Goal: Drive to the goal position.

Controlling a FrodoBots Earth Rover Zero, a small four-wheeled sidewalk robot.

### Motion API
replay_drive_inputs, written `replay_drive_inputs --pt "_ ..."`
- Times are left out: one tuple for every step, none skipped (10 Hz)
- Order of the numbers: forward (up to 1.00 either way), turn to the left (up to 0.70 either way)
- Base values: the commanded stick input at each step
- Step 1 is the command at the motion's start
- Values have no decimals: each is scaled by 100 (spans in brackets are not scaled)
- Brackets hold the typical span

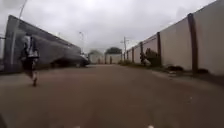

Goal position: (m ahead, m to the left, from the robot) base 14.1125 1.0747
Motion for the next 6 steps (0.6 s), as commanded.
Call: replay_drive_inputs --pt "100 0" --pt "100 0" --pt "100 0" --pt "100 0" --pt "100 0" --pt "100 0"
